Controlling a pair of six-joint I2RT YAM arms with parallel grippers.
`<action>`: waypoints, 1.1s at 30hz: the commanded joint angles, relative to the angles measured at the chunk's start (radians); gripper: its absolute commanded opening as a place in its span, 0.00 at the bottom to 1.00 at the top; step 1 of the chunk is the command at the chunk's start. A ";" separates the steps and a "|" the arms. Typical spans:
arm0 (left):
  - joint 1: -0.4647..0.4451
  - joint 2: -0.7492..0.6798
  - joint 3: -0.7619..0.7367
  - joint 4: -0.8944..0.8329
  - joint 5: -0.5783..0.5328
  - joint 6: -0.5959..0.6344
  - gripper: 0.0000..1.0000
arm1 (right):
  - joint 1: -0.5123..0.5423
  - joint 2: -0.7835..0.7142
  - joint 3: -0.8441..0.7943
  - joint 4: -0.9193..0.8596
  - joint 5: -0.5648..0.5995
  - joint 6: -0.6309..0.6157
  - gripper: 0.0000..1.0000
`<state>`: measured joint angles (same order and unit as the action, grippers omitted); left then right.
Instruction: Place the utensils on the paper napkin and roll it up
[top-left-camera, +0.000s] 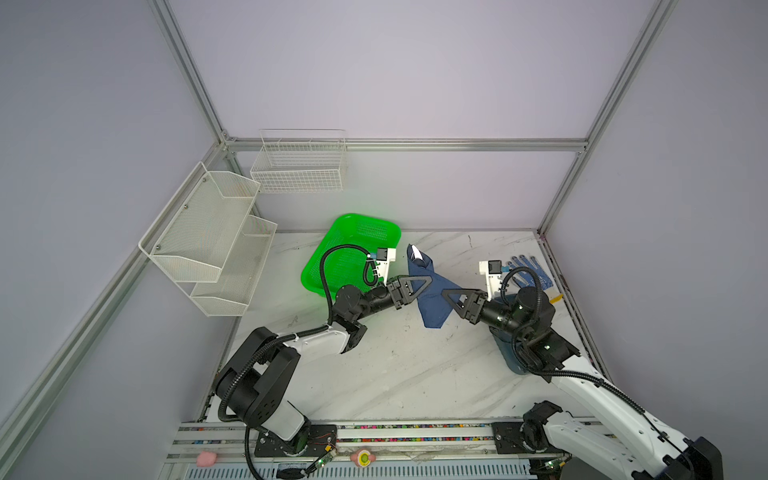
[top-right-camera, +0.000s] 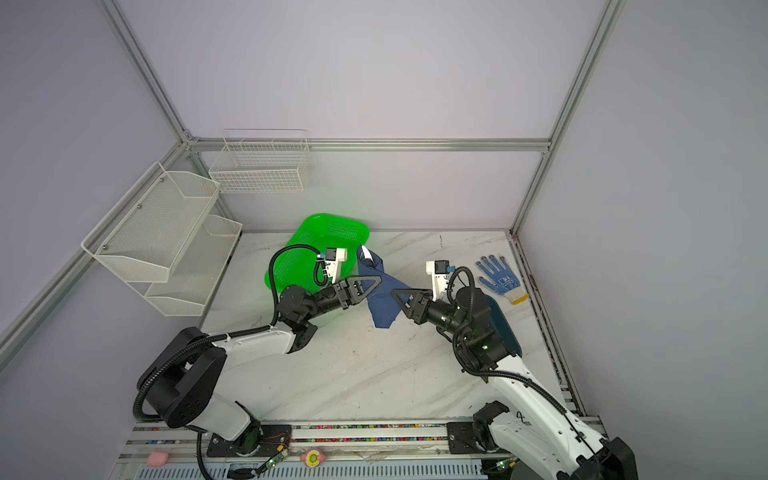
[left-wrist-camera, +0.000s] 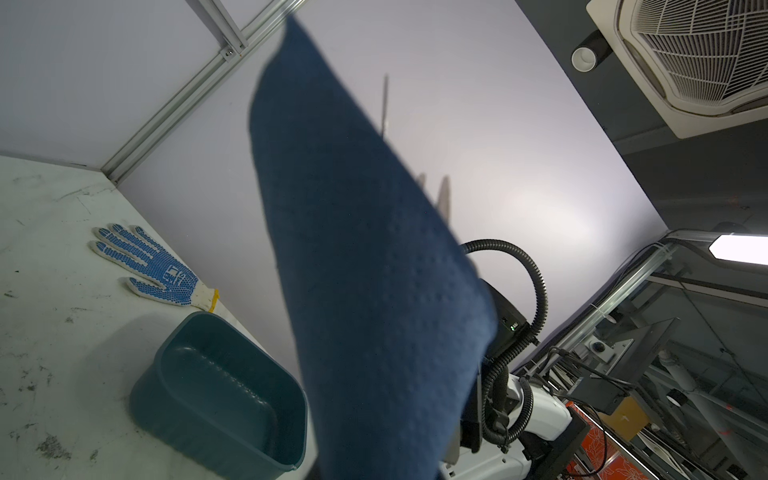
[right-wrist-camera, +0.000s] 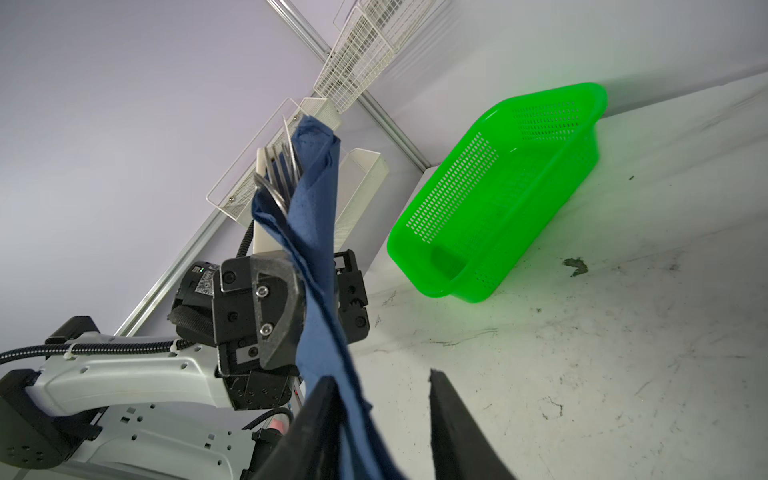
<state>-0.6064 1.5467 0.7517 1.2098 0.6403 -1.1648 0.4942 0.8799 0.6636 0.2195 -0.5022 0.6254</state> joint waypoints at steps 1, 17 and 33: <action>0.010 -0.054 0.074 0.035 -0.030 0.044 0.12 | -0.003 -0.062 0.066 -0.132 0.094 -0.039 0.44; 0.023 -0.095 0.071 -0.110 -0.103 0.113 0.10 | 0.013 0.037 0.298 -0.318 -0.242 -0.117 0.34; 0.023 -0.103 0.087 -0.119 -0.072 0.108 0.11 | 0.056 0.172 0.320 -0.425 -0.020 -0.172 0.39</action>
<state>-0.5892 1.4864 0.7517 1.0290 0.5537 -1.0794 0.5446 1.0416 0.9585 -0.1806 -0.5446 0.4828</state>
